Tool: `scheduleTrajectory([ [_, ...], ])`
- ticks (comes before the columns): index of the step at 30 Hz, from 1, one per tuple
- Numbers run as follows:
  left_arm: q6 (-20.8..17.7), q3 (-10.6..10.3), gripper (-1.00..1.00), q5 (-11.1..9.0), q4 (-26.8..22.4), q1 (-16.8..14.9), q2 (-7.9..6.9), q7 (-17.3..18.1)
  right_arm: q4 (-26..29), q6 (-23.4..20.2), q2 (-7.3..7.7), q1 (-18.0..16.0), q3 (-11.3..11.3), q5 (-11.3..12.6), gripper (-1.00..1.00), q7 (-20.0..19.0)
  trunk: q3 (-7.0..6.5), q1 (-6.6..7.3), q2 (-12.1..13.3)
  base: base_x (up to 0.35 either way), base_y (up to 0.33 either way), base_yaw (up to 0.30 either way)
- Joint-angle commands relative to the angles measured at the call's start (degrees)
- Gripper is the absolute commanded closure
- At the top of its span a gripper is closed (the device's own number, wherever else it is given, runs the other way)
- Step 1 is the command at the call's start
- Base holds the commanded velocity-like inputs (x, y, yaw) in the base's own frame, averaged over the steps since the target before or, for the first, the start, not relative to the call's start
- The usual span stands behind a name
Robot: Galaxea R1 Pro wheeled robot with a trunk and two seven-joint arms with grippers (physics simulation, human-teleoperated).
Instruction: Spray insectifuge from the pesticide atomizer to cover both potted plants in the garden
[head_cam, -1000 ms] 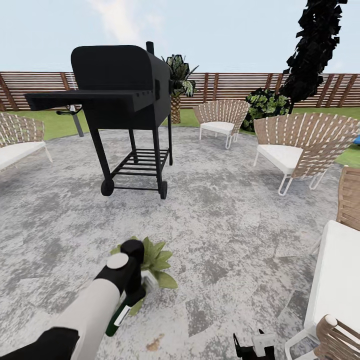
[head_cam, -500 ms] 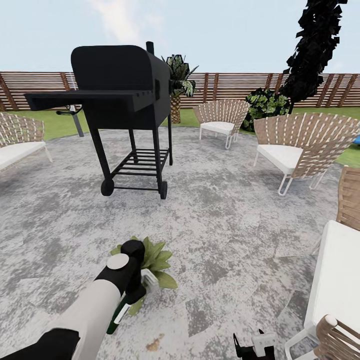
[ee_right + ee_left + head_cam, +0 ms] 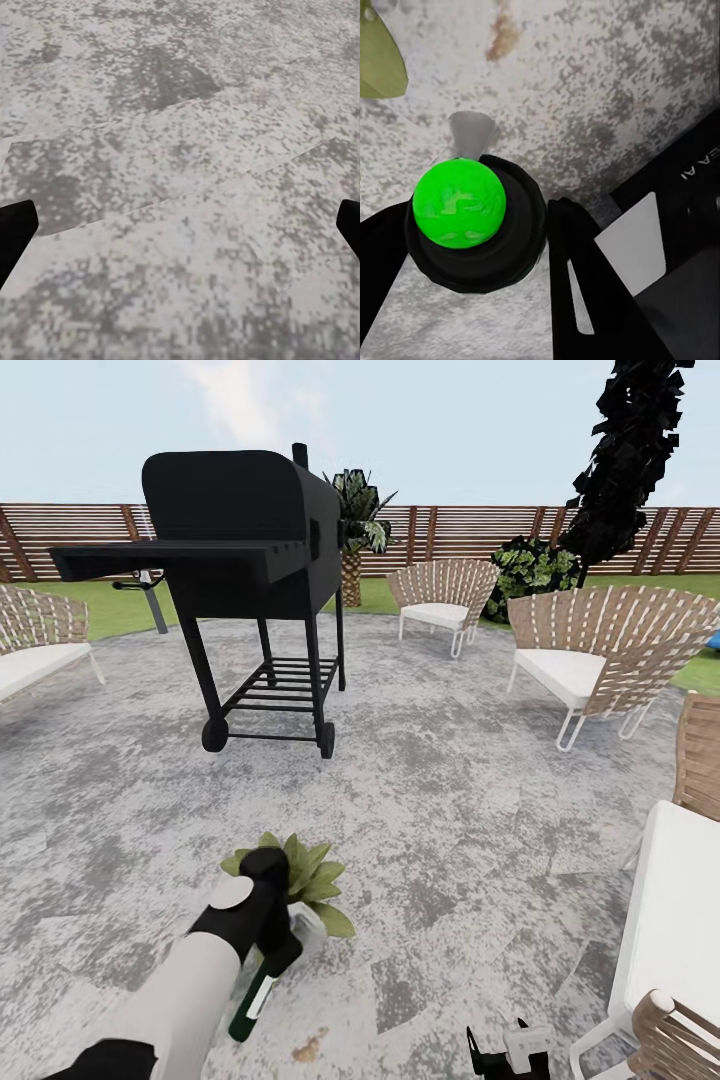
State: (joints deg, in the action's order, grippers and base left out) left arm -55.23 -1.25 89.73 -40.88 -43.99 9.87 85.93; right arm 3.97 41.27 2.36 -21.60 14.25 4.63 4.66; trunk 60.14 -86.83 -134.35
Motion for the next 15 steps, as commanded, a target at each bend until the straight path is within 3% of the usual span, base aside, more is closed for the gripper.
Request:
scheduleTrajectory([
  [1,-0.6,0.0,1.00,0.3,-0.2,0.0,-0.20,0.6,0.0,0.1,0.01,0.0,0.5,0.5,-1.00,0.2,0.05,0.01,0.0,0.000,0.000,0.000],
  [6,-0.6,0.3,1.00,-0.1,-0.3,0.1,-1.01,0.6,0.0,0.1,0.01,0.0,0.5,0.5,-1.00,0.2,0.05,0.01,0.0,0.000,0.000,0.000],
  [15,-0.4,4.9,1.00,-1.5,-1.3,2.5,-1.87,0.7,0.0,0.1,0.00,0.0,0.5,0.5,-1.00,0.2,0.05,0.01,0.0,0.000,0.000,0.000],
])
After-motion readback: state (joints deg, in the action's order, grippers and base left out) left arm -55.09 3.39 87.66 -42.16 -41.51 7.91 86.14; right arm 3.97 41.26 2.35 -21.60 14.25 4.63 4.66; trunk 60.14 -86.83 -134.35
